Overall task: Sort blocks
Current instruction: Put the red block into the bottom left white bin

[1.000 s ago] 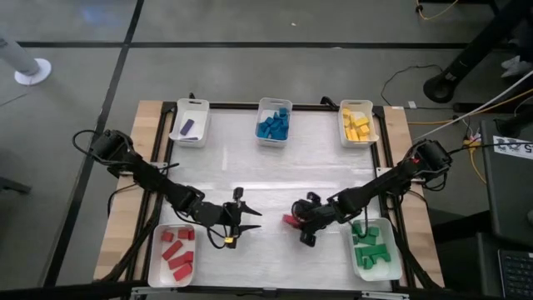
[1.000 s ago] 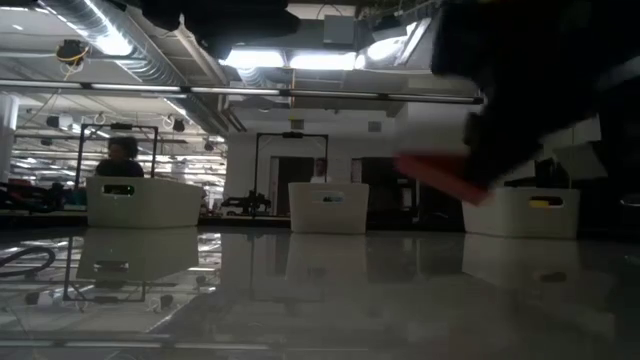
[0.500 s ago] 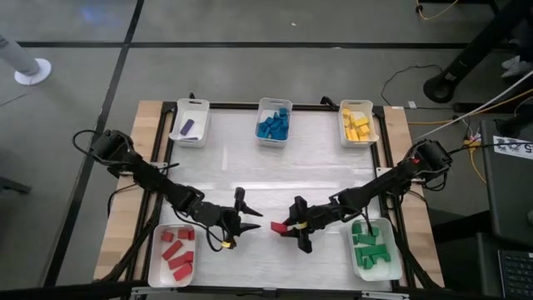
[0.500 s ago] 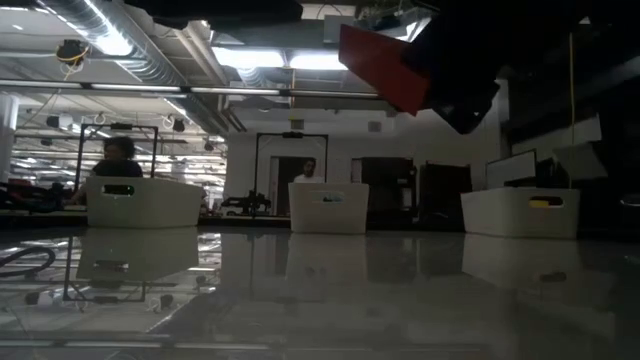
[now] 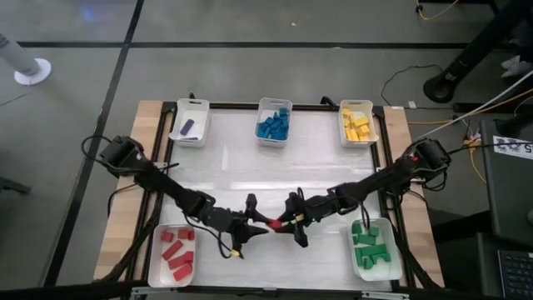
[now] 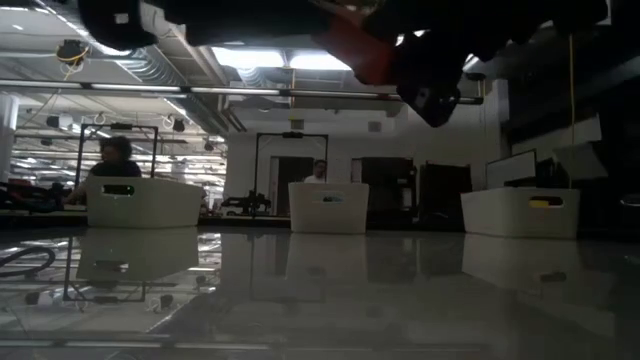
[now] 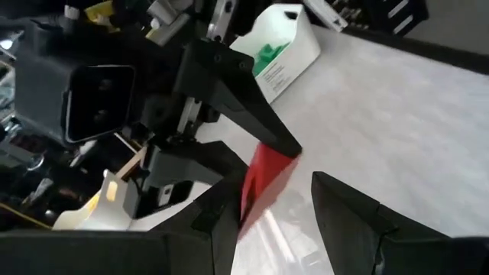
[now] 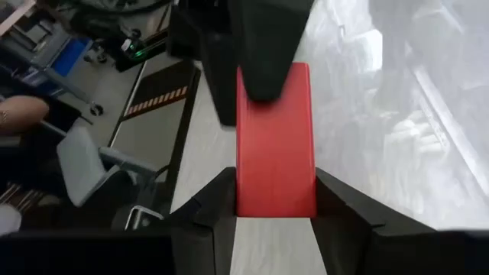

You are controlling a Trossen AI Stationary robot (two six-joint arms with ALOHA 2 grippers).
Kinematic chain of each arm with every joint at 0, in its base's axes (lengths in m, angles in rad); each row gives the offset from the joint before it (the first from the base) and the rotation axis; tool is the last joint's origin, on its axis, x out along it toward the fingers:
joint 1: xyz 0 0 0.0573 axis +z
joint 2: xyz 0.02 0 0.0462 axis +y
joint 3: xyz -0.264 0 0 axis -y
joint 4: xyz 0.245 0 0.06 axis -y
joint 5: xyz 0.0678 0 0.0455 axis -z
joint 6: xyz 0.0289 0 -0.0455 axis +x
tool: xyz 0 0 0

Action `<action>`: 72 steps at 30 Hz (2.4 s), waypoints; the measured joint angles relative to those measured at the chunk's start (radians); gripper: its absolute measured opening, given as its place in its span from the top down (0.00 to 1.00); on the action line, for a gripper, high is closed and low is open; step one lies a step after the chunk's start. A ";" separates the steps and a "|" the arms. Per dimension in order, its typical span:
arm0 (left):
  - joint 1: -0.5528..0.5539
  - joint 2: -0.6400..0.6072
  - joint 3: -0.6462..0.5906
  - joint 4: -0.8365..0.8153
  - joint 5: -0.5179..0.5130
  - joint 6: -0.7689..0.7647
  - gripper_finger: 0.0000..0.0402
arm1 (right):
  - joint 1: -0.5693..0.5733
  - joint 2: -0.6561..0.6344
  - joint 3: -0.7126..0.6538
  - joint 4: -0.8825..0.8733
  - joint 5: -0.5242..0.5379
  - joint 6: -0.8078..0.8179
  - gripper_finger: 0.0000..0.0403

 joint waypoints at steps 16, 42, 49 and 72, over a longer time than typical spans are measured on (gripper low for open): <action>0.074 0.004 0.024 -0.003 0.126 0.002 0.63 | 0.000 0.000 0.001 0.097 -0.017 0.000 0.65; 0.093 0.002 0.022 0.086 0.195 0.142 0.69 | 0.002 -0.002 0.000 0.201 0.062 0.005 0.65; 0.093 0.002 0.022 0.096 0.195 0.174 0.77 | 0.002 -0.002 0.000 0.212 0.058 0.005 0.65; 0.087 0.002 0.024 0.109 0.187 0.161 0.80 | -0.001 -0.001 0.002 0.205 0.077 -0.003 0.42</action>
